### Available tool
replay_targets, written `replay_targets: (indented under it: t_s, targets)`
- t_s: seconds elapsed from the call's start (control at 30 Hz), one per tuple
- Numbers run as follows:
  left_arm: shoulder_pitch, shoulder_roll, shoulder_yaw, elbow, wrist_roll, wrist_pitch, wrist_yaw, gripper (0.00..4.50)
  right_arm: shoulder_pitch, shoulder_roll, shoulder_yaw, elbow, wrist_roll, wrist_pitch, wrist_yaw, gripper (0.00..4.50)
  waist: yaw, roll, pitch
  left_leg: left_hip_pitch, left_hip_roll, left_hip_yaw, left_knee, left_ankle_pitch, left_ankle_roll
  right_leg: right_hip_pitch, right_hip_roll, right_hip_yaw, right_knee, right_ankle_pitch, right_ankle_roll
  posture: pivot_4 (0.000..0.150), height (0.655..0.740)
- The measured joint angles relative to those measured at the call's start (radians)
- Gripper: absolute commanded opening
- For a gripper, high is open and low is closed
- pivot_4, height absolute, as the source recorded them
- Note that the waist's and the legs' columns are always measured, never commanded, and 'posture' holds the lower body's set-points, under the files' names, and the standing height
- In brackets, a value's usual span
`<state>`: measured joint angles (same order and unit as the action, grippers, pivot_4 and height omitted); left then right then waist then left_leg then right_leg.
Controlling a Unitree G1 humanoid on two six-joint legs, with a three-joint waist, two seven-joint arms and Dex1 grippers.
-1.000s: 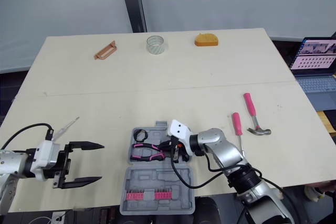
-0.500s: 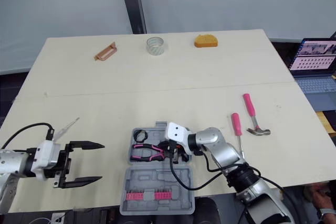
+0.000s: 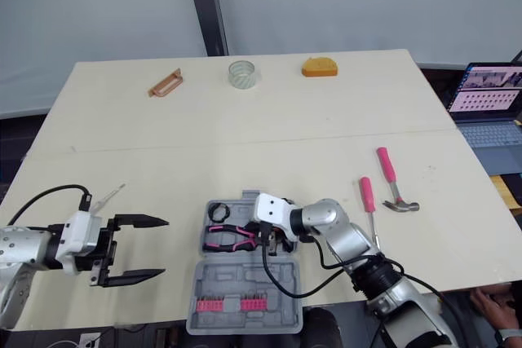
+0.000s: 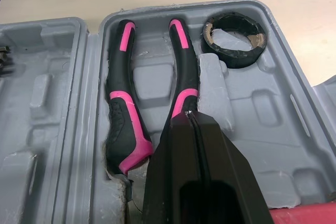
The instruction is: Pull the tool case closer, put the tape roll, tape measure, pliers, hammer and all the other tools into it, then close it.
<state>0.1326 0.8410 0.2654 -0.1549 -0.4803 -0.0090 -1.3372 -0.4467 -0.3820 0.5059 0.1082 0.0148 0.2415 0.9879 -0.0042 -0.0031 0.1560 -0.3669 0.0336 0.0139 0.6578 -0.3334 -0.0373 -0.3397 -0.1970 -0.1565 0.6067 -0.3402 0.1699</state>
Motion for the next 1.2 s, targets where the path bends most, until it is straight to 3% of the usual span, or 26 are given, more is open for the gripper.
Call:
replay_targets:
  t_s: [0.6,0.83,1.03,1.2]
  targets:
    - [-0.003,0.000,-0.004,-0.028,0.000,0.025,0.019,4.50,0.023,0.009,-0.016,-0.006,0.001,-0.001,-0.017,0.03,0.002,0.000,-0.005,0.001,0.000,0.000,-0.001,0.000,0.000,0.001,0.000,0.000,-0.001,0.000,0.000,0.150,0.7400]
    - [-0.004,-0.006,-0.010,-0.036,-0.007,0.067,0.045,4.50,0.057,-0.012,-0.085,-0.123,0.053,0.111,-0.021,0.03,0.002,0.004,-0.002,-0.003,0.000,0.000,0.000,0.000,0.000,-0.002,0.000,0.000,-0.002,0.000,0.000,0.150,0.7400]
    - [-0.001,-0.008,-0.007,-0.094,-0.041,0.150,0.090,4.50,0.072,-0.115,-0.182,-0.394,0.169,0.259,-0.001,0.03,0.003,0.005,0.001,-0.003,0.000,0.000,-0.001,0.000,0.000,-0.002,0.000,0.000,-0.002,0.000,0.000,0.150,0.7400]
    - [0.082,-0.029,0.040,-0.109,-0.045,0.191,0.157,4.50,0.236,-0.294,-0.346,-0.530,0.243,0.323,0.013,0.03,0.008,0.004,0.002,-0.004,0.000,0.001,-0.002,0.000,0.000,-0.001,0.000,0.000,-0.007,0.000,0.000,0.150,0.7400]
